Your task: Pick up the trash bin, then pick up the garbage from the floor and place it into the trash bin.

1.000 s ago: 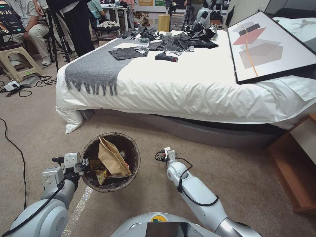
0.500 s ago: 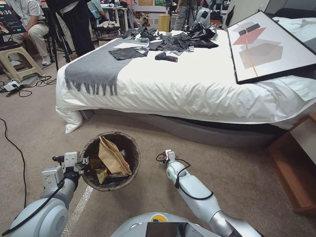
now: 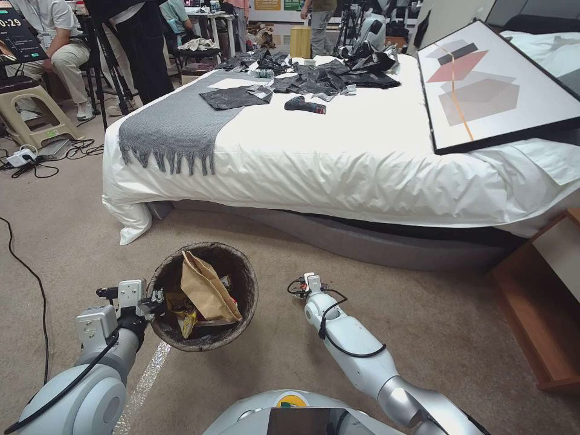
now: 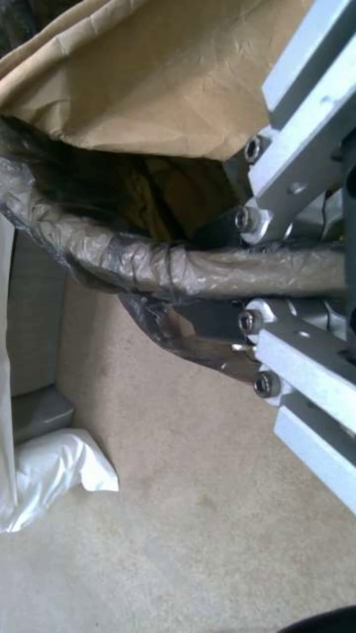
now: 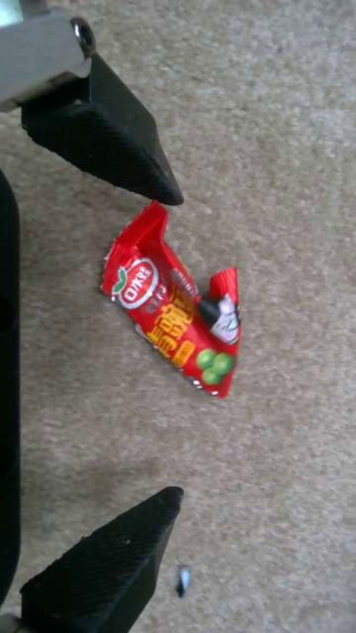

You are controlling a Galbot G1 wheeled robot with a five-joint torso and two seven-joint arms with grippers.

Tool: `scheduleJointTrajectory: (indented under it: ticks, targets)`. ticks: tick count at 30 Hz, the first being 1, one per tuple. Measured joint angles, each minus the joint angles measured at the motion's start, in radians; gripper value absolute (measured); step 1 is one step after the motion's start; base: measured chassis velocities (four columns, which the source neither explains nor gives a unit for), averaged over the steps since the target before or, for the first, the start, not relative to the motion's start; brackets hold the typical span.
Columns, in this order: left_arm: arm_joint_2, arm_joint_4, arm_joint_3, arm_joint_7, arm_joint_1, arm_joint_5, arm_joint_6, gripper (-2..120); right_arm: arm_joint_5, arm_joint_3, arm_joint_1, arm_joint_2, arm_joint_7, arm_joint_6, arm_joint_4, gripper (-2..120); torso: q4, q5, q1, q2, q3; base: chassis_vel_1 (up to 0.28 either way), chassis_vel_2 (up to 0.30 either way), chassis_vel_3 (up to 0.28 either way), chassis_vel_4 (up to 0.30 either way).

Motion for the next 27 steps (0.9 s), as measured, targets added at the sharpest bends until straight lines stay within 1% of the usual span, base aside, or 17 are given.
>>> scheduleJointTrajectory:
  ticks: [17,19,21,22,23,25,26,27]
  targets:
    - [0.004,0.000,0.001,-0.001,-0.022,0.001,0.000,3,-0.025,-0.007,0.018,0.021,0.007,0.005,-0.032,100,-0.0001,0.0000,0.000,0.000,0.000,0.000,0.000,0.000,0.000]
    - [0.005,0.000,0.001,-0.001,-0.024,0.000,0.000,3,-0.025,-0.007,0.020,0.022,0.007,0.006,-0.036,98,-0.0001,0.0000,0.000,0.000,0.000,0.000,0.000,0.000,0.000]
    - [0.007,0.000,0.001,-0.001,-0.028,-0.001,0.000,3,-0.026,-0.007,0.024,0.025,0.007,0.008,-0.041,95,-0.0001,0.0000,0.000,0.000,0.000,0.000,0.000,0.000,0.000]
    - [0.008,0.000,0.001,0.000,-0.030,-0.001,0.000,3,-0.027,-0.008,0.025,0.028,0.006,0.009,-0.046,89,0.0000,0.0000,0.000,0.000,0.000,0.000,0.000,0.000,0.000]
    - [0.008,0.000,0.001,0.000,-0.030,-0.001,0.000,3,-0.027,-0.008,0.025,0.028,0.006,0.009,-0.046,89,0.0000,0.0000,0.000,0.000,0.000,0.000,0.000,0.000,0.000]
    - [0.009,0.000,0.002,0.000,-0.034,-0.002,0.000,3,-0.028,-0.008,0.027,0.031,0.006,0.011,-0.053,79,-0.0001,0.0001,0.000,0.000,0.000,0.000,0.000,0.000,0.000]
    - [0.009,0.000,0.002,0.000,-0.034,-0.002,0.000,3,-0.028,-0.008,0.027,0.031,0.006,0.011,-0.053,79,-0.0001,0.0001,0.000,0.000,0.000,0.000,0.000,0.000,0.000]
    - [0.010,0.000,0.002,0.000,-0.037,-0.002,0.000,3,-0.029,-0.008,0.027,0.034,0.006,0.011,-0.056,72,-0.0001,0.0001,0.000,0.000,0.000,0.000,0.000,0.000,0.000]
